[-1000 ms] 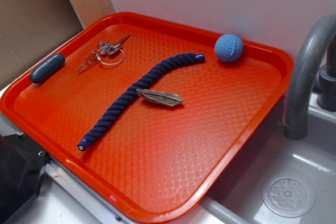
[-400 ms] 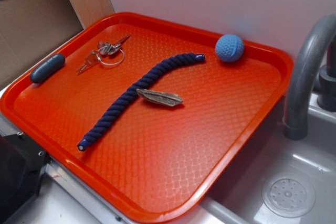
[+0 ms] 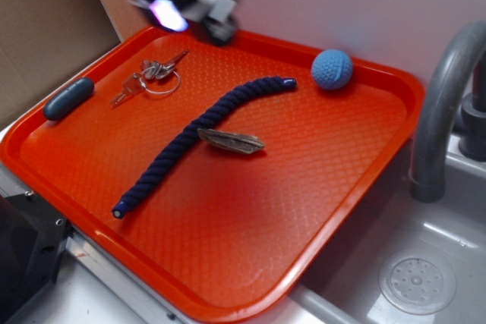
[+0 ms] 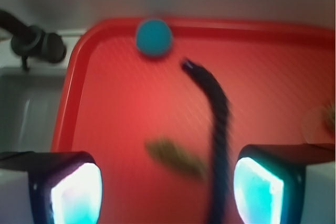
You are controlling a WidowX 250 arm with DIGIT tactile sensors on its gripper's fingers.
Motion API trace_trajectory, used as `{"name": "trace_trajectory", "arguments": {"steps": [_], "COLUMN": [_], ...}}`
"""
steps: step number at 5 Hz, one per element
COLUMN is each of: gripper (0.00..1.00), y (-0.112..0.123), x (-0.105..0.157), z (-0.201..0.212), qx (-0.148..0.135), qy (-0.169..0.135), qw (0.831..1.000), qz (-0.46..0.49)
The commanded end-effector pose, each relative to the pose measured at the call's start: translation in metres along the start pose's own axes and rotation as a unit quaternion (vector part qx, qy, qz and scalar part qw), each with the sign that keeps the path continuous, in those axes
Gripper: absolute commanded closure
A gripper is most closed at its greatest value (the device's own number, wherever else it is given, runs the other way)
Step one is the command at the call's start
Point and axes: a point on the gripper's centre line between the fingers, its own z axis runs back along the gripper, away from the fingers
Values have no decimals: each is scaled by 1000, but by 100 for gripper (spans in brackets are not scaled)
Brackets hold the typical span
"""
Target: Grab the blue ball.
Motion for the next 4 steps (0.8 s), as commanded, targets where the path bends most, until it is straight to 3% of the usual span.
{"name": "trace_trajectory", "arguments": {"steps": [1, 2, 3, 4], "gripper": [0, 0, 11, 100], "y": [-12, -2, -4, -4], "x": [96, 109, 100, 80], "z": [-57, -75, -89, -78], "qx": [104, 137, 128, 99], "qy": [-10, -14, 4, 5], "qw": [994, 989, 990, 994], "qz": [-40, -46, -56, -56]}}
